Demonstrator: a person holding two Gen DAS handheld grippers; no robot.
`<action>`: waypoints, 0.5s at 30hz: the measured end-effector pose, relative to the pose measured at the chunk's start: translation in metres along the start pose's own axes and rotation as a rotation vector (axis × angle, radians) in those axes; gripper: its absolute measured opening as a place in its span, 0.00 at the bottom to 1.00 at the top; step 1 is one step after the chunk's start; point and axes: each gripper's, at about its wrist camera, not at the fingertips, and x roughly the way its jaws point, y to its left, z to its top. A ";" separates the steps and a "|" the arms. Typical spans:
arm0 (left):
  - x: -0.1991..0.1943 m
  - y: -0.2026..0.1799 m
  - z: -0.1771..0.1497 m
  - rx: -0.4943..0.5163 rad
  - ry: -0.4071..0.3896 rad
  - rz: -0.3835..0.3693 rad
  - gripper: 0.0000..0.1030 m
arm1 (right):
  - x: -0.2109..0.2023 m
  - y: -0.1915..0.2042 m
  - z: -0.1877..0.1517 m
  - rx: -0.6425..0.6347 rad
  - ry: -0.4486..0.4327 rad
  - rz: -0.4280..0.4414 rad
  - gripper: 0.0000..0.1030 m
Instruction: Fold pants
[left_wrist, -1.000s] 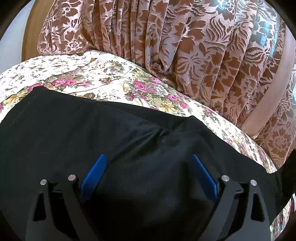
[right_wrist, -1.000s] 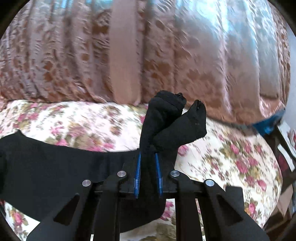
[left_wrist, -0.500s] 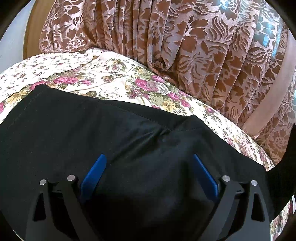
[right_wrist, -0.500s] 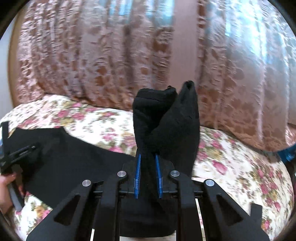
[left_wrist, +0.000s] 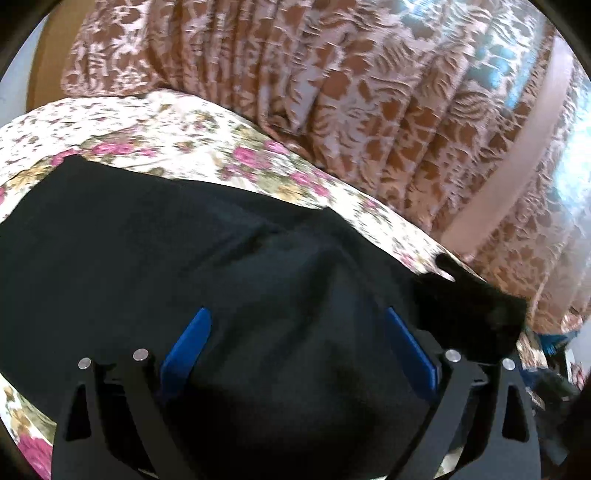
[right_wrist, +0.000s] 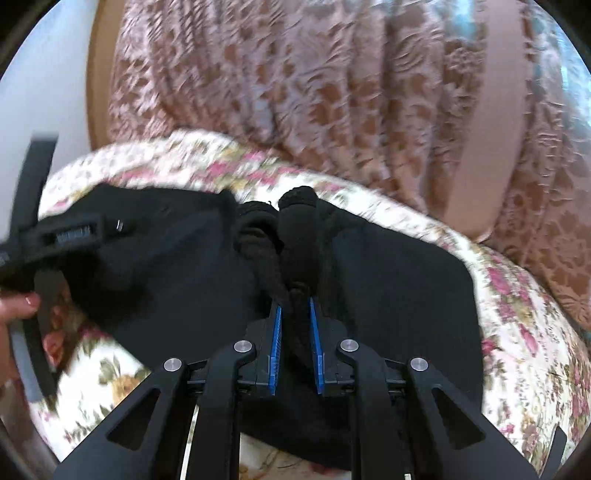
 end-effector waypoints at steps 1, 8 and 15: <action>-0.001 -0.005 -0.001 0.007 0.004 -0.020 0.92 | 0.003 0.001 -0.004 -0.001 0.013 0.007 0.13; 0.005 -0.051 0.003 0.022 0.069 -0.216 0.92 | -0.007 -0.027 -0.029 0.148 0.073 0.229 0.33; 0.043 -0.097 0.003 0.076 0.180 -0.251 0.93 | -0.042 -0.085 -0.015 0.319 -0.075 0.177 0.39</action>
